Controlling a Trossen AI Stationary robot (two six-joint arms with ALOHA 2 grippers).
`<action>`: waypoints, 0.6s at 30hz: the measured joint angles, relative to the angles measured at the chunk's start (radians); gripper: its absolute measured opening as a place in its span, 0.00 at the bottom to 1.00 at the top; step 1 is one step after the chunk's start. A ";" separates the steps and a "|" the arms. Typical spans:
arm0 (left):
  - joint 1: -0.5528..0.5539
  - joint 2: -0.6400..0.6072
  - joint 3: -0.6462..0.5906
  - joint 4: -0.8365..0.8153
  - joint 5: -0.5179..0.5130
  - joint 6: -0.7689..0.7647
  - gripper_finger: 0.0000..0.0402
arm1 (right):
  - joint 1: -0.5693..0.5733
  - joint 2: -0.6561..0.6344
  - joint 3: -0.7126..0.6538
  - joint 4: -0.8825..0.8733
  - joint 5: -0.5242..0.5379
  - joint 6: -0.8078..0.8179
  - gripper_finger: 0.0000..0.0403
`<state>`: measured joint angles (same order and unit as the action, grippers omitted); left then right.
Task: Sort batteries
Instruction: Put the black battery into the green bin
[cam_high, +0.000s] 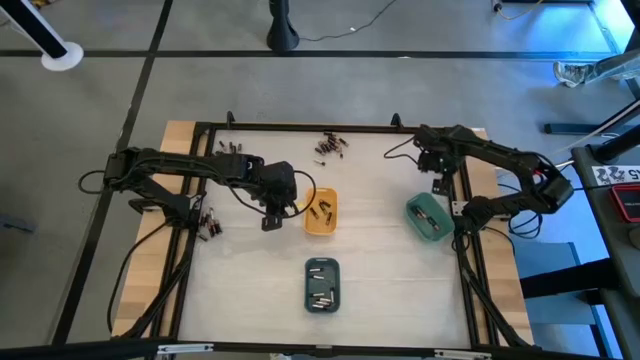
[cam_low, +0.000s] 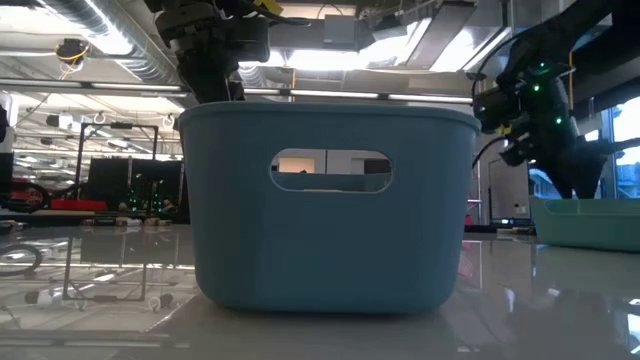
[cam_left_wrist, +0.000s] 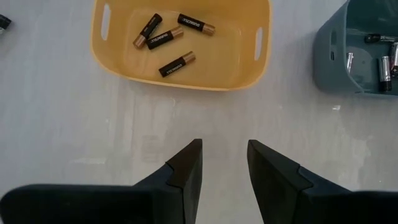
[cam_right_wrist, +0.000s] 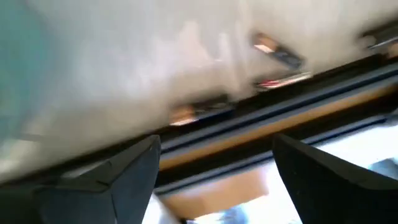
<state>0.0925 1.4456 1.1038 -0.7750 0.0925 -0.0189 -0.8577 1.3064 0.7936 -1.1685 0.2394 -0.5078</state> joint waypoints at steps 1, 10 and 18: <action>0.000 0.000 0.000 0.000 0.000 -0.001 0.29 | 0.000 -0.002 -0.001 -0.020 -0.023 0.034 0.75; 0.000 0.000 0.000 0.011 0.000 0.000 0.29 | 0.001 -0.002 -0.009 -0.113 -0.128 0.217 0.17; 0.000 0.000 0.000 0.010 0.000 -0.007 0.29 | 0.035 -0.002 -0.009 -0.157 -0.235 0.273 0.01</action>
<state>0.0921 1.4456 1.1038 -0.7650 0.0925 -0.0254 -0.8227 1.3045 0.7845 -1.3258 0.0046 -0.2344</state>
